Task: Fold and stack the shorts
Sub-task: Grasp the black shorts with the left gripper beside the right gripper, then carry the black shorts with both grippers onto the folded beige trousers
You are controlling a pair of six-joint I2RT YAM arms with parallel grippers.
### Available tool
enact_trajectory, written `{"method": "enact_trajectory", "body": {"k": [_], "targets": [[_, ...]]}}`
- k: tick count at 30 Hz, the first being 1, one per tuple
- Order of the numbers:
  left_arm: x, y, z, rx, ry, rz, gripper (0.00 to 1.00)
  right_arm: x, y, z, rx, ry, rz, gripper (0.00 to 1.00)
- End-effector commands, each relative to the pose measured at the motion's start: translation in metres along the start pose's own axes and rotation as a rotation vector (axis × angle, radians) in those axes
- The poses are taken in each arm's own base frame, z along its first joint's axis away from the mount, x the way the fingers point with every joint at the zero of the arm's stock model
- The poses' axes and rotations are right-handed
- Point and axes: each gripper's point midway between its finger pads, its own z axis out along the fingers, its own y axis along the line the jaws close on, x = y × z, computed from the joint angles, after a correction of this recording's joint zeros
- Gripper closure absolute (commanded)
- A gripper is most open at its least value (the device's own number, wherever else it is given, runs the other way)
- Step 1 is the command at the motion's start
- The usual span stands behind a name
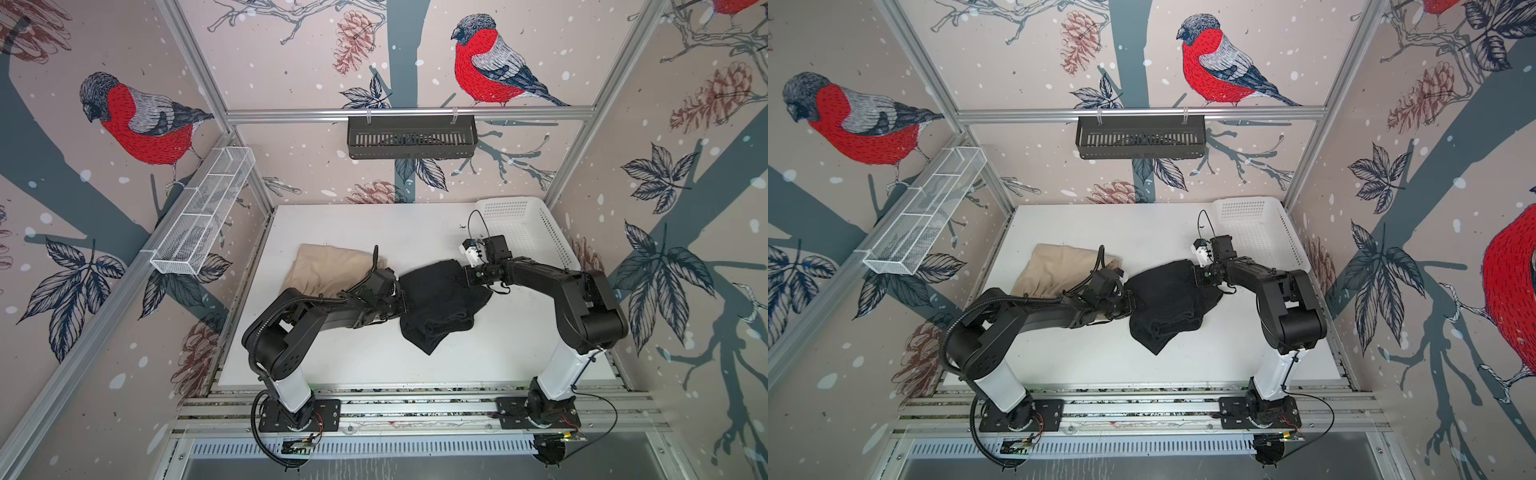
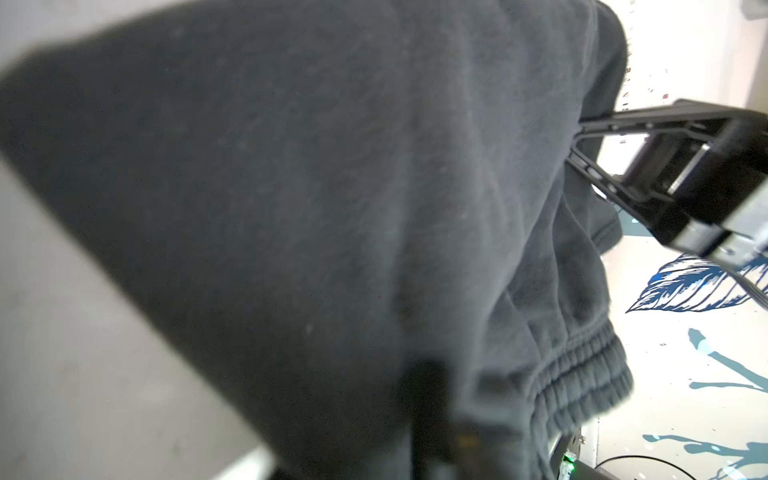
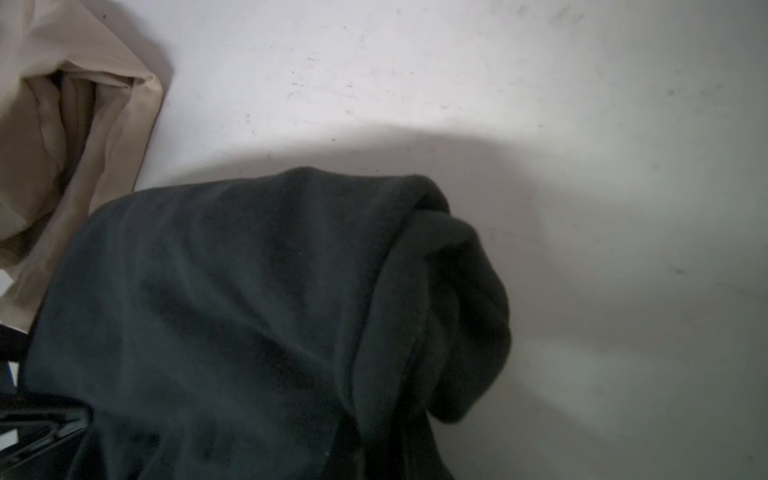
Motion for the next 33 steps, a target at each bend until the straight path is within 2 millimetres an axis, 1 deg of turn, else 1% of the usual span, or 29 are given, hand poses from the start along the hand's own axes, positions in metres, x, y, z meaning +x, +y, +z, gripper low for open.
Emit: {"method": "enact_trajectory", "body": {"k": [1, 2, 3, 6, 11, 13, 15, 18, 20, 22, 24, 25, 27, 29, 31, 33], "targets": [[-0.007, -0.010, 0.005, 0.018, -0.001, 0.028, 0.89, -0.001, 0.011, -0.006, -0.035, -0.030, 0.054, 0.97], [-0.009, -0.013, 0.007, 0.023, 0.007, 0.033, 0.99, 0.000, 0.014, -0.009, -0.036, -0.041, 0.058, 0.97], [-0.009, -0.015, 0.008, 0.027, 0.014, 0.039, 1.00, 0.001, 0.017, -0.012, -0.038, -0.051, 0.062, 0.98], [-0.012, -0.020, 0.007, 0.023, 0.022, 0.061, 1.00, 0.000, 0.020, -0.024, -0.028, -0.090, 0.076, 0.98], [-0.018, -0.025, -0.002, -0.030, 0.058, 0.115, 1.00, -0.002, 0.029, -0.044, -0.028, -0.138, 0.085, 0.98], [-0.022, -0.033, -0.006, -0.031, 0.087, 0.145, 1.00, 0.001, 0.037, -0.046, -0.038, -0.130, 0.087, 0.98], [-0.025, -0.044, -0.010, -0.008, 0.116, 0.174, 1.00, 0.007, 0.046, -0.044, -0.041, -0.085, 0.078, 0.99], [-0.032, -0.054, -0.025, 0.011, 0.141, 0.187, 1.00, 0.014, 0.062, -0.044, -0.039, -0.047, 0.075, 0.99], [-0.039, -0.056, -0.041, 0.026, 0.151, 0.174, 1.00, 0.014, 0.073, -0.048, -0.052, -0.048, 0.084, 0.98], [-0.046, -0.054, -0.058, 0.013, 0.159, 0.166, 1.00, 0.011, 0.085, -0.052, -0.074, -0.053, 0.089, 0.99], [-0.055, -0.048, -0.076, -0.037, 0.161, 0.173, 1.00, 0.004, 0.099, -0.057, -0.092, -0.059, 0.091, 0.99], [-0.058, -0.046, -0.086, -0.066, 0.164, 0.184, 1.00, 0.000, 0.109, -0.059, -0.108, -0.063, 0.085, 0.99], [-0.065, -0.040, -0.102, -0.115, 0.172, 0.202, 1.00, -0.008, 0.132, -0.061, -0.145, -0.085, 0.078, 0.99], [-0.077, -0.030, -0.120, -0.160, 0.170, 0.210, 1.00, -0.018, 0.165, -0.063, -0.207, -0.126, 0.071, 0.99], [-0.092, -0.020, -0.139, -0.187, 0.149, 0.199, 1.00, -0.027, 0.192, -0.063, -0.250, -0.150, 0.057, 0.99], [-0.109, -0.010, -0.159, -0.212, 0.117, 0.196, 1.00, -0.034, 0.212, -0.061, -0.273, -0.170, 0.043, 0.99]]}}
